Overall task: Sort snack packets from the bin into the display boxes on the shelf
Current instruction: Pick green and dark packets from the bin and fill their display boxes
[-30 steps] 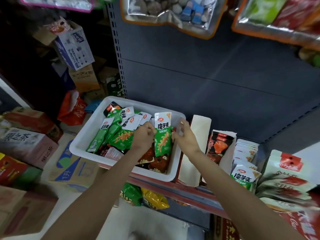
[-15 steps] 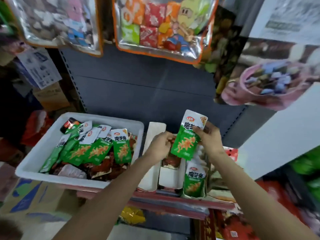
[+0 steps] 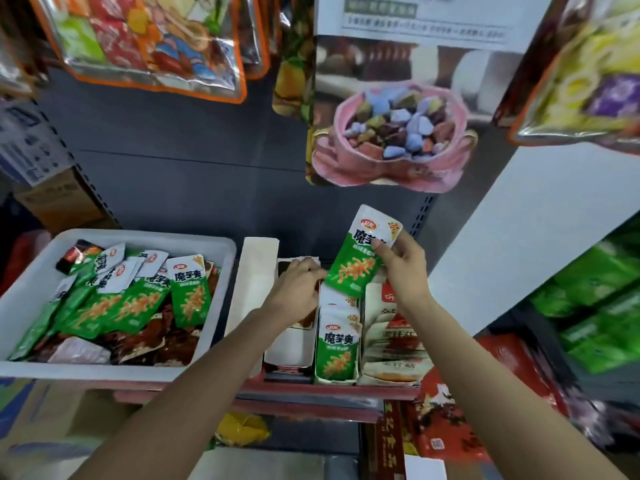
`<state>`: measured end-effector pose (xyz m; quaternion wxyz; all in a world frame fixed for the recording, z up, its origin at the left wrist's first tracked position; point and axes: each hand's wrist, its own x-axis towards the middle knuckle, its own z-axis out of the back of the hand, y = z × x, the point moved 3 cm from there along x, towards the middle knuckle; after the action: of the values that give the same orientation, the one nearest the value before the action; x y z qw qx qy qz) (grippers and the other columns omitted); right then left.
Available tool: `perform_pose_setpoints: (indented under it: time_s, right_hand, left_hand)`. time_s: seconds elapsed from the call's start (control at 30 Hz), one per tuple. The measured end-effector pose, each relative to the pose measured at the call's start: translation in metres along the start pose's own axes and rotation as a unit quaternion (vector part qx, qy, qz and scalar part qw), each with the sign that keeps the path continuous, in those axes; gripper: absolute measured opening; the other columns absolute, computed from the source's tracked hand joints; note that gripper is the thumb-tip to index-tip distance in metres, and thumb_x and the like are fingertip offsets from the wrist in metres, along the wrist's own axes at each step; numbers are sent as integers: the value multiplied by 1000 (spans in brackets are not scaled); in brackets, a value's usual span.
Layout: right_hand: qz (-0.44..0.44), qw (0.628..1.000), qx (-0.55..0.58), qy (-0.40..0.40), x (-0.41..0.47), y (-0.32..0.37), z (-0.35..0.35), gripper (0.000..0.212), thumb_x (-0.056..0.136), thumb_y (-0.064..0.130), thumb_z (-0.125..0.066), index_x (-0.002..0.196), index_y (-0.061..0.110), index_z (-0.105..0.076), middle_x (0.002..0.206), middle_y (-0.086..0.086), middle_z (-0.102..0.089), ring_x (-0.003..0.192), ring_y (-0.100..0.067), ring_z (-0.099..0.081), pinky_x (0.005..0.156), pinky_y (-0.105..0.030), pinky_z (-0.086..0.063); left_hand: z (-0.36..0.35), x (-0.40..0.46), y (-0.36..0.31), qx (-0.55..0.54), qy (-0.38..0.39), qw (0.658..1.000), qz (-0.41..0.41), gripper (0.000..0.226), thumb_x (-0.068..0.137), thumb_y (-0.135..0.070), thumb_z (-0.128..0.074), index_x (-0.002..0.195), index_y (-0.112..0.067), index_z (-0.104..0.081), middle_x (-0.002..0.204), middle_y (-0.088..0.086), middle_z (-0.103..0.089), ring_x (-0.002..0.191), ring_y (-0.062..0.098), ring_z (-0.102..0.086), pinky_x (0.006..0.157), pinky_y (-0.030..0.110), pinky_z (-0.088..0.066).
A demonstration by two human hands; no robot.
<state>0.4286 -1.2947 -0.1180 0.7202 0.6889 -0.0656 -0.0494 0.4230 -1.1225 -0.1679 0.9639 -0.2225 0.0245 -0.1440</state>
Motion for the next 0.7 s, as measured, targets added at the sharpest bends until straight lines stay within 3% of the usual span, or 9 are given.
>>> perform_pose_setpoints:
  time_s: [0.1,0.2,0.3,0.43,0.53,0.6,0.7]
  right_hand:
    - [2,999,34,-21,0,0,5,17,91,8,-58,95,23,-64,95,-7,-67,93,-35,-65,82,-49,-56]
    - [-1,998,58,-29,0,0,4,15,92,6,-57,98,19,-62,94,-9,-64,90,-28,-63,75,-43,-58]
    - [14,1000,24,4,-1,1,-1,15,90,4,-59,100,14,-64,96,-5,-69,91,-25,-66,79,-41,-57]
    - [28,999,35,19,0,7,-6,19,88,1,-61,105,5,-66,100,-7,-71,90,-13,-67,76,-23,-54]
    - [29,998,-17,49,3,8,-10,10,87,-1,-61,89,7,-66,78,10,-71,73,3,-65,69,-11,-47]
    - [19,993,-82,80,5,4,-11,12,87,0,-62,84,11,-65,73,11,-69,69,1,-64,71,-19,-49]
    - [22,984,-164,65,13,-1,-5,7,85,8,-67,89,14,-68,88,-5,-73,84,-20,-69,81,-40,-54]
  left_hand:
    - [-5,-8,8,-61,27,998,0,42,87,3,-43,119,-18,-62,123,3,-54,120,23,-41,100,30,-33]
    - [-3,-17,9,-92,58,994,5,44,87,5,-42,114,-20,-65,112,-2,-58,109,12,-44,88,23,-35]
    - [2,-21,4,-98,84,991,-24,49,85,8,-39,115,-19,-67,114,0,-65,94,6,-47,79,18,-37]
    - [4,-23,3,-102,111,988,-35,51,85,8,-38,118,-19,-67,115,-2,-66,101,9,-55,85,14,-40]
    - [2,-26,7,-106,120,987,-25,49,87,7,-41,119,-20,-66,116,-5,-65,99,5,-52,83,10,-35]
    - [2,-26,8,-115,112,987,-22,47,88,6,-42,119,-21,-65,116,-5,-65,101,6,-53,85,11,-36]
    - [3,-26,6,-116,102,988,-17,46,89,6,-41,122,-18,-63,113,-1,-65,93,3,-49,83,12,-35]
